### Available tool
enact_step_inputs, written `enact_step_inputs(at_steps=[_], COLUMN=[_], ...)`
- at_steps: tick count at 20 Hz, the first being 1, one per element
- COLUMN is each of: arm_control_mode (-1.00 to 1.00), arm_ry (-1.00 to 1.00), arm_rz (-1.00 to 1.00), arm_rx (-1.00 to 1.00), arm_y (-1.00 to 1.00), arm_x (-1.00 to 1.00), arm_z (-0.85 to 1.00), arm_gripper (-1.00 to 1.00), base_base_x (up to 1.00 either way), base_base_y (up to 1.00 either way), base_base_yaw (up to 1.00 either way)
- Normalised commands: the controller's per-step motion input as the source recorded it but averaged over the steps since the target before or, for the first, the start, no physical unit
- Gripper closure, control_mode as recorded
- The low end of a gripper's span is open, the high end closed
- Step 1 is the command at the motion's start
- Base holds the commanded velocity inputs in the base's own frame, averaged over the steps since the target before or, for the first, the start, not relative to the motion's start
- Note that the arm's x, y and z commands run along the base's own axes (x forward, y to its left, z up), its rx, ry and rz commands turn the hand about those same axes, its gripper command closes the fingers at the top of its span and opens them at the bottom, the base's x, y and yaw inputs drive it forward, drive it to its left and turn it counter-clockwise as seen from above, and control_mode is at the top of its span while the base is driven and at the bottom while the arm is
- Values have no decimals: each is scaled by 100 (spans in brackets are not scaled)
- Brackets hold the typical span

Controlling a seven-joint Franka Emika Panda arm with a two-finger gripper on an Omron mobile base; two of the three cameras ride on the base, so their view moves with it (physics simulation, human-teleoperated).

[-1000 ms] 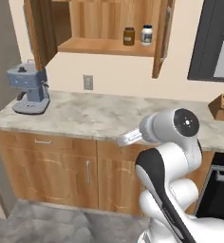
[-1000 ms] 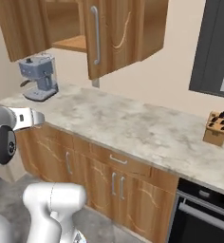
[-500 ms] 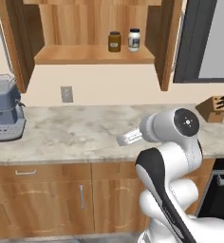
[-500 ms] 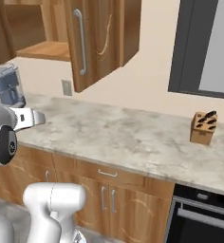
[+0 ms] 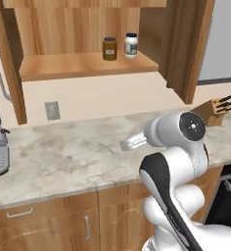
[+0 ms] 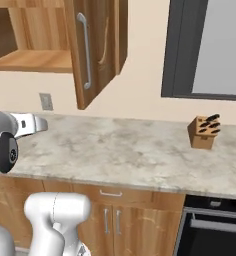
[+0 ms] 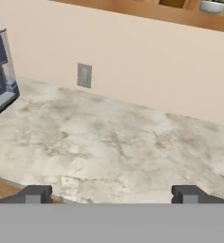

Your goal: Collect the turmeric, mayonnaise, and shaker from the cabinet and place them next to the stove.

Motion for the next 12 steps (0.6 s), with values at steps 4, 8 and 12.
enact_step_inputs(at_steps=[4,8,12], arm_control_mode=[100,100,100], arm_ry=[0,0,0], arm_rz=[0,0,0], arm_rx=[0,0,0], arm_y=[0,0,0], arm_x=[0,0,0], arm_z=[0,0,0], arm_gripper=[-100,-100,-100], base_base_x=[40,18,1], base_base_y=[42,43,9], base_base_yaw=[-32,-19,7])
